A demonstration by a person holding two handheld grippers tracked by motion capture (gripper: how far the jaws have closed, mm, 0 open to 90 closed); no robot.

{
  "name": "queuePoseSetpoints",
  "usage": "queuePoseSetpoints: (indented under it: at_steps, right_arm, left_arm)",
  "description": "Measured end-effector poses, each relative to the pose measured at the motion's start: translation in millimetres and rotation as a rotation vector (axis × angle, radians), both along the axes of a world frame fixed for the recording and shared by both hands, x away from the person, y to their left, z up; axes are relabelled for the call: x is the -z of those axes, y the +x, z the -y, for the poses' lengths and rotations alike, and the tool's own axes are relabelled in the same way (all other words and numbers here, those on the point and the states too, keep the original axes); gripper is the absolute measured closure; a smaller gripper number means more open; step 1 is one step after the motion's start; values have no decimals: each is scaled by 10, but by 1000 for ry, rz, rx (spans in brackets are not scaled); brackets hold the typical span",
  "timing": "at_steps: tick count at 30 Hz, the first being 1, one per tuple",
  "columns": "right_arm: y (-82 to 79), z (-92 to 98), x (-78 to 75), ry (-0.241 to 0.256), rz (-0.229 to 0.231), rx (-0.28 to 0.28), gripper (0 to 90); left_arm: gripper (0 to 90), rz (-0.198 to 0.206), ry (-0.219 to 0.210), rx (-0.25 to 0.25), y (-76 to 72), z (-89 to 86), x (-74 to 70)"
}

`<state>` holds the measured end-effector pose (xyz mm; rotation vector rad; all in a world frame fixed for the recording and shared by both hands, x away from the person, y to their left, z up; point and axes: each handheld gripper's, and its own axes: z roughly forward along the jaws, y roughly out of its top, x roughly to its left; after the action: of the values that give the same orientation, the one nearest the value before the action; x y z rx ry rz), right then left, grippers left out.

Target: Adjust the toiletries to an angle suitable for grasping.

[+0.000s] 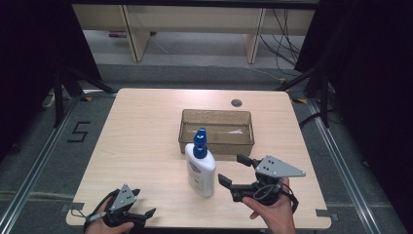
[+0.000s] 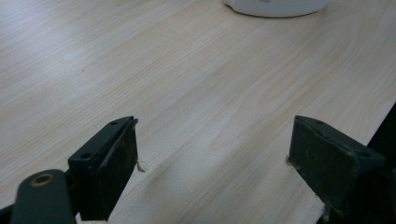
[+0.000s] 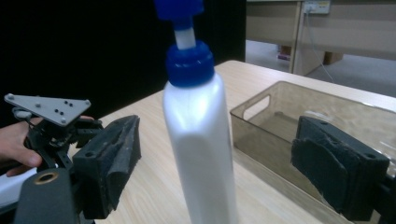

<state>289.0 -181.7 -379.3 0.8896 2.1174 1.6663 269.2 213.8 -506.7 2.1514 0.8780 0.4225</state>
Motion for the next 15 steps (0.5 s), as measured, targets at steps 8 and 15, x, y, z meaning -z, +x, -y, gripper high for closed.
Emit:
queuePoseSetpoints:
  at_steps: [8, 15]
  right_arm:
    - [35, -128, -98, 4, 6, -27, 181]
    - [62, -205, -162, 0, 19, -33, 183]
  left_arm:
    - [151, 6, -24, -1, -7, 12, 6]
    - [151, 9, -37, -7, -15, 20, 7]
